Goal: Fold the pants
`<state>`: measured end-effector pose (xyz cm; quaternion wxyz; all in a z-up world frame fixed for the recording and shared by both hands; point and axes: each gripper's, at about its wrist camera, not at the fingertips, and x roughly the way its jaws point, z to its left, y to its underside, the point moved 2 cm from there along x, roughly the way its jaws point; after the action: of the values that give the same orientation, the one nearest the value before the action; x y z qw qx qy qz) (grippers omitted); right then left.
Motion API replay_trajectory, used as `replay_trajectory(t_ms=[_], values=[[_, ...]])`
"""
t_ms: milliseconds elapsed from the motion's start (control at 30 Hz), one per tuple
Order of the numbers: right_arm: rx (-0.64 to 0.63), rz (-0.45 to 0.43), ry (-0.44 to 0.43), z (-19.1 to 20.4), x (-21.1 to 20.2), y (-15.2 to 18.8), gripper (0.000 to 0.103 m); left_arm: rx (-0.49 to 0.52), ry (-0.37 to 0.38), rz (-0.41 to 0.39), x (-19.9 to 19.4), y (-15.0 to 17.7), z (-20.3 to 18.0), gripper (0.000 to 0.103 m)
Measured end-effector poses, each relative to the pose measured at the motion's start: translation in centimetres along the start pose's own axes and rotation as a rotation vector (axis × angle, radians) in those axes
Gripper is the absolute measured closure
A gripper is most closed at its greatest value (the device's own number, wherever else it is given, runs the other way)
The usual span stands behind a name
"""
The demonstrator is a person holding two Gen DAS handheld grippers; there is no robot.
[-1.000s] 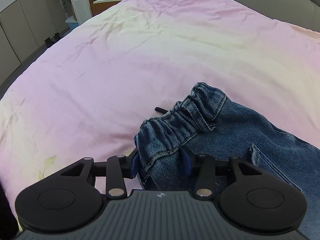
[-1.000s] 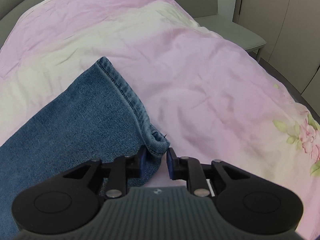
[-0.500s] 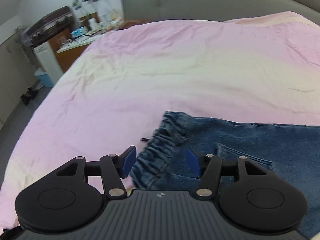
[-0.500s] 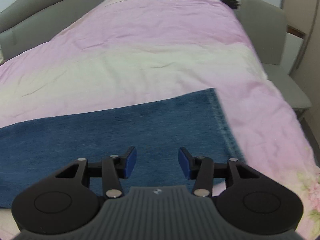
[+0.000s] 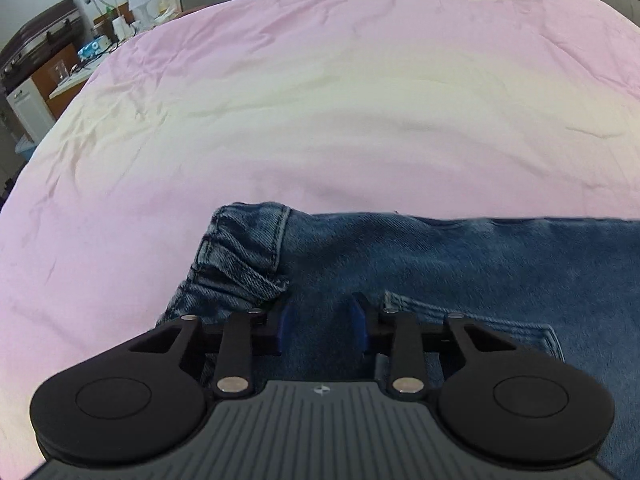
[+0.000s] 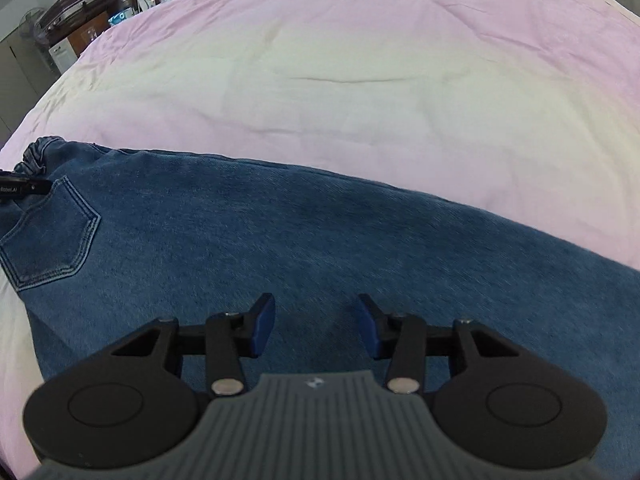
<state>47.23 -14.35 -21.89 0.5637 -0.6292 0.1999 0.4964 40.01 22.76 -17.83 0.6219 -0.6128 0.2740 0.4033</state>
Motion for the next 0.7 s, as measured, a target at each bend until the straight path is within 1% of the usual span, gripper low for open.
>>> replay_trajectory(t_ms=[33,100,200,300,433,500,533,567,600,700], values=[[-0.017,-0.003,0.020,0.5,1.0,-0.6,0.059,-0.018,0.005,0.004,0.7,-0.4,0.4,0.070],[-0.033,-0.013,0.047,1.3,2.8,-2.3,0.059,-0.035,0.000,0.017,2.1,-1.4,0.7,0.080],[-0.012,0.007,0.068,1.4,5.4,-4.1,0.057,-0.028,-0.012,0.036,4.4,-2.4,0.3,0.085],[-0.002,0.010,0.083,1.4,7.1,-5.5,0.056,-0.043,-0.017,0.040,5.7,-3.1,0.3,0.086],[0.038,0.022,0.085,0.6,7.9,-6.3,0.056,-0.079,-0.024,0.045,5.8,-3.5,0.6,0.087],[0.045,0.016,0.081,0.7,7.3,-6.2,0.056,-0.085,-0.044,0.034,4.7,-3.3,0.1,0.086],[0.047,0.004,0.077,0.7,6.7,-6.1,0.056,-0.079,-0.049,0.013,3.6,-3.1,-0.3,0.084],[0.046,-0.008,0.073,0.8,6.1,-5.9,0.056,-0.070,-0.048,-0.016,2.4,-2.9,-0.6,0.078],[0.038,-0.018,0.066,0.9,5.2,-5.5,0.056,-0.061,-0.047,-0.046,1.1,-2.4,-0.9,0.077],[0.040,-0.042,0.044,1.0,2.3,-3.6,0.056,-0.020,-0.009,-0.104,-3.1,-0.7,-2.5,0.077]])
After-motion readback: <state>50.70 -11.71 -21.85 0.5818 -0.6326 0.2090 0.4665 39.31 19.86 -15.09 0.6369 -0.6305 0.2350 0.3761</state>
